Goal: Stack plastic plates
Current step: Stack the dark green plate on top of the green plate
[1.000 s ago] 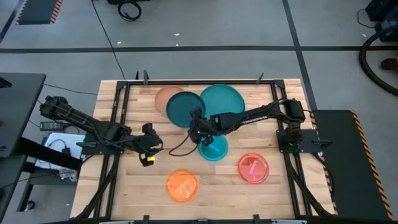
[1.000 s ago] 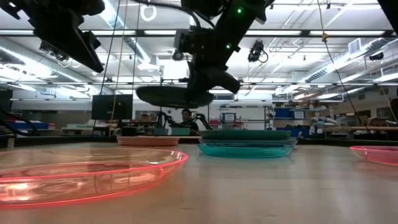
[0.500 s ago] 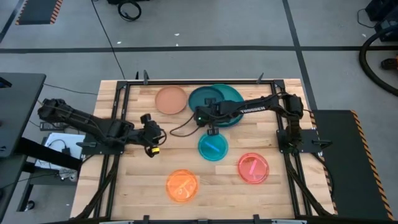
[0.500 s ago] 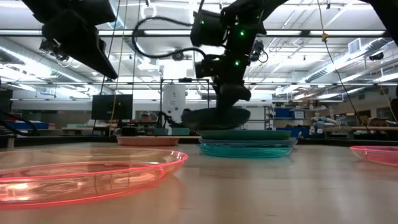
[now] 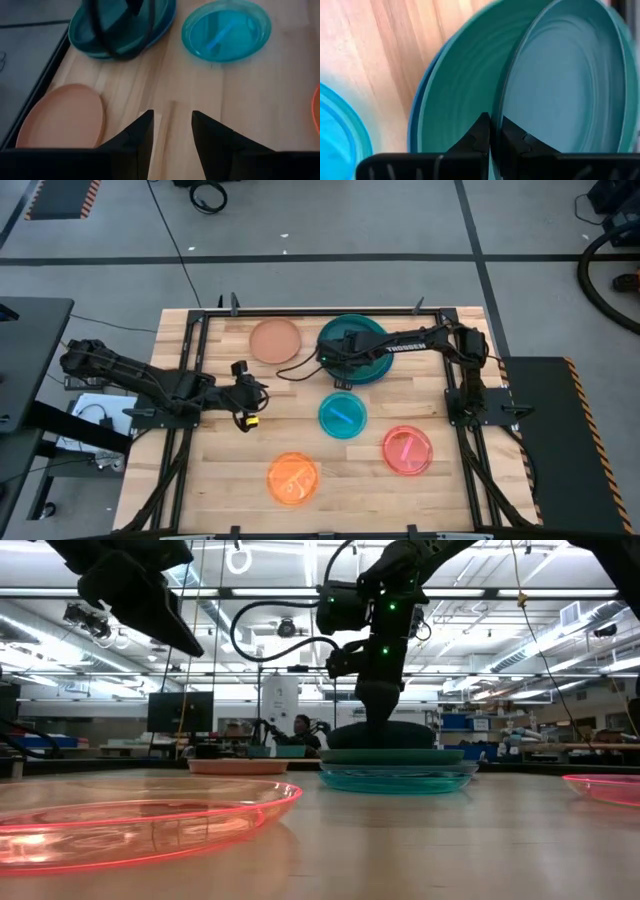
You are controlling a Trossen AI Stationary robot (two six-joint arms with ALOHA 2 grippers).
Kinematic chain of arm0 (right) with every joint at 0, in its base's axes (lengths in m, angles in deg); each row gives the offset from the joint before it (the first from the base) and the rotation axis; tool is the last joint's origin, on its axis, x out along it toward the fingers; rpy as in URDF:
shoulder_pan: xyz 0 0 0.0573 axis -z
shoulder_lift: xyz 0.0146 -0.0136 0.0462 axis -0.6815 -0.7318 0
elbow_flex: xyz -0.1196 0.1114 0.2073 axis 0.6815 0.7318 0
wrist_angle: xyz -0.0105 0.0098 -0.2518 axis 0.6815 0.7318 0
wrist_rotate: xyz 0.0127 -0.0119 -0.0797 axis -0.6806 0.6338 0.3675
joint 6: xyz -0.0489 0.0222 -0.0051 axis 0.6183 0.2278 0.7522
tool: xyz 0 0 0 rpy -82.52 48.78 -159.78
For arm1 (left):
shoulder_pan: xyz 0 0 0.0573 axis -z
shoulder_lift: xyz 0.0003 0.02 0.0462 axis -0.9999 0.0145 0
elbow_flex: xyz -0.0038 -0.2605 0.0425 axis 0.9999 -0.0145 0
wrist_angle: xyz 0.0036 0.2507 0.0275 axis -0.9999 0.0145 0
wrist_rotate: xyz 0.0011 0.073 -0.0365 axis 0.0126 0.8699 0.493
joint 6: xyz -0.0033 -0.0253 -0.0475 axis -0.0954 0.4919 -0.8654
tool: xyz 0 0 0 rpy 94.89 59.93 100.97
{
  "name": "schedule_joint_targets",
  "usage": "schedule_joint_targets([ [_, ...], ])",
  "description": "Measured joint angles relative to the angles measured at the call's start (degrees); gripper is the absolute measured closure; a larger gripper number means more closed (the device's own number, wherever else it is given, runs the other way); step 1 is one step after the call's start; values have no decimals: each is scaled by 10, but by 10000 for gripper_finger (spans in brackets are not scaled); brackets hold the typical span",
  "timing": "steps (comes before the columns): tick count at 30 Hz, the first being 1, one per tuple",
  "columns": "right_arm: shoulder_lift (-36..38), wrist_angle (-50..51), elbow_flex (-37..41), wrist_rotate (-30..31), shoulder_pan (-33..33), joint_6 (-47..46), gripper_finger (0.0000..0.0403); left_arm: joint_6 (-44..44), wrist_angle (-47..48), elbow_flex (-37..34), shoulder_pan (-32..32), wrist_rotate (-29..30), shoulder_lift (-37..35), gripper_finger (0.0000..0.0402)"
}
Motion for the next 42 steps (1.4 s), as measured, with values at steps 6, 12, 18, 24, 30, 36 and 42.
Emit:
schedule_joint_targets([
  [6,-1,3,8,-14,3,-11,378,48,-43,0,0,-5,0,260],
  [12,-1,3,28,-20,6,-25,378,87,-87,0,0,-51,0,260],
  [18,-1,1,30,-20,6,-39,378,130,-141,0,-2,-87,16,260],
  [24,-1,-3,30,-20,6,-51,377,152,-177,0,-3,-123,57,260],
  [30,-1,-13,30,-25,4,-67,375,162,-185,0,-3,-129,100,260],
  [36,-1,-19,31,-56,4,-77,357,136,-166,0,1,-149,106,260],
  [42,-2,-27,31,-71,4,-83,327,128,-155,0,11,-149,103,260],
])
